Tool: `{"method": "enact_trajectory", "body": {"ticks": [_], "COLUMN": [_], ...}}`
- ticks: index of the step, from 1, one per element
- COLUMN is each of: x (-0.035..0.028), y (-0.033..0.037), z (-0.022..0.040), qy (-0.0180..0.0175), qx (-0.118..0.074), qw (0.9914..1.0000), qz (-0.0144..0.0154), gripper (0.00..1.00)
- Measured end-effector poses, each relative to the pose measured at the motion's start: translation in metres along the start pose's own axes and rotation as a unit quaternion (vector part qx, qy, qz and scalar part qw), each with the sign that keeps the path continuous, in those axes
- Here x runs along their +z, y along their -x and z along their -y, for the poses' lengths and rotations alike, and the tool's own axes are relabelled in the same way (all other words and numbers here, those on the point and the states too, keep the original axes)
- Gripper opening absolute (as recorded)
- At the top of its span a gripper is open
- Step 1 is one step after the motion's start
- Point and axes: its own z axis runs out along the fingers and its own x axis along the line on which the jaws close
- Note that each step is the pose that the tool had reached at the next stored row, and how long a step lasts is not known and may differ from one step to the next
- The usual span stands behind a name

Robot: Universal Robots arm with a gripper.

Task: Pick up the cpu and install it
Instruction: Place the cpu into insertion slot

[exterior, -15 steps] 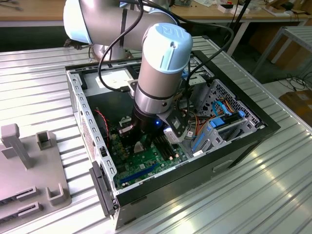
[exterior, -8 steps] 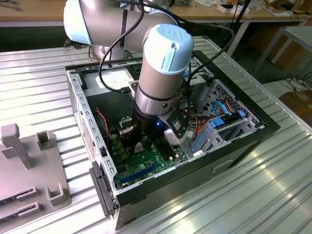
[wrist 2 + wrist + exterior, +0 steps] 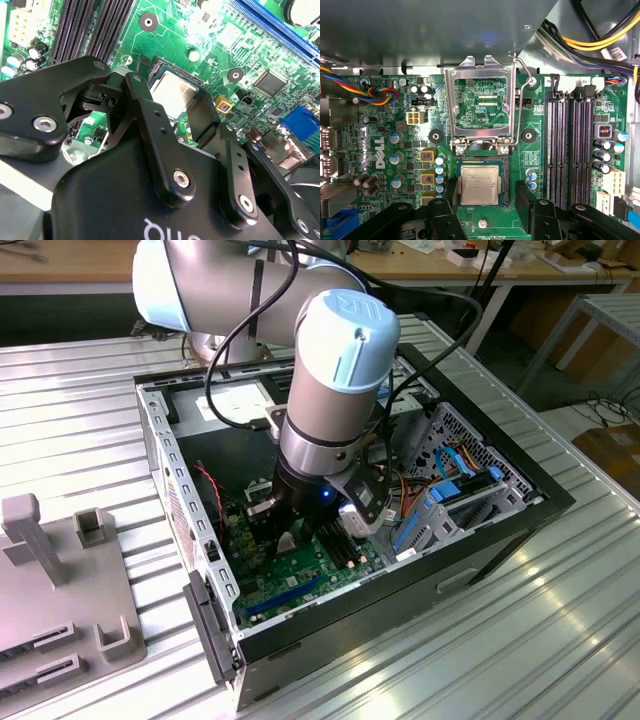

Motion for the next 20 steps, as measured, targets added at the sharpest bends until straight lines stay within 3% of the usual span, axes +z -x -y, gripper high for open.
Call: {"method": "enact_trajectory", "body": {"ticks": [20], "x": [-0.001], "y": [0.0014], "z": [-0.0004], "qy": [-0.0002], "qx": [0.0], "qw": [1.0], "qz": [0.0], "gripper": [0.58]}}
